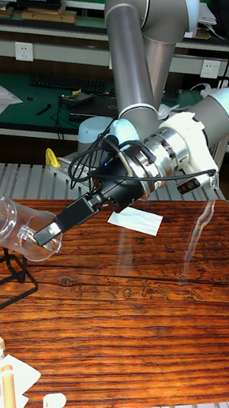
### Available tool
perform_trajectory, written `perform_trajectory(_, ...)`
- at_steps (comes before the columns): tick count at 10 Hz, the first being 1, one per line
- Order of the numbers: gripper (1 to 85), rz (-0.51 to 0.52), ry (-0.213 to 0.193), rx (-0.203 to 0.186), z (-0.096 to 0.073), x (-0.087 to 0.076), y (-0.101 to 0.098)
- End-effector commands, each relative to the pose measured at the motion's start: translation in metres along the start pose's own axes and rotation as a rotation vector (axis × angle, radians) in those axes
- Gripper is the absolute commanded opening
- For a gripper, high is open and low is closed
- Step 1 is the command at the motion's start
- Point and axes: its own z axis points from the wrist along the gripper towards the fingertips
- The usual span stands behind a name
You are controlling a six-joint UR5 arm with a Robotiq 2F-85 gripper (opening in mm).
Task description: Put the cup on the cup rack
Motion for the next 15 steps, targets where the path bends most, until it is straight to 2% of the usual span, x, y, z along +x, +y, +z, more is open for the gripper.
perform_trajectory(1, 1.0, -0.022, 0.047, -0.056, 0.001, 0.013, 0.014)
perform_trajectory(3, 1.0, -0.014, 0.062, -0.067, 0.001, 0.017, 0.017)
perform_trajectory(7, 1.0, -0.001, 0.1, -0.043, 0.0, 0.027, 0.011)
perform_trajectory(9, 1.0, 0.001, 0.106, -0.046, 0.0, 0.028, 0.012)
perform_trajectory(12, 1.0, 0.012, 0.104, -0.066, -0.003, 0.03, 0.026)
perform_trajectory(15, 1.0, 0.037, 0.108, -0.056, -0.009, 0.037, 0.039)
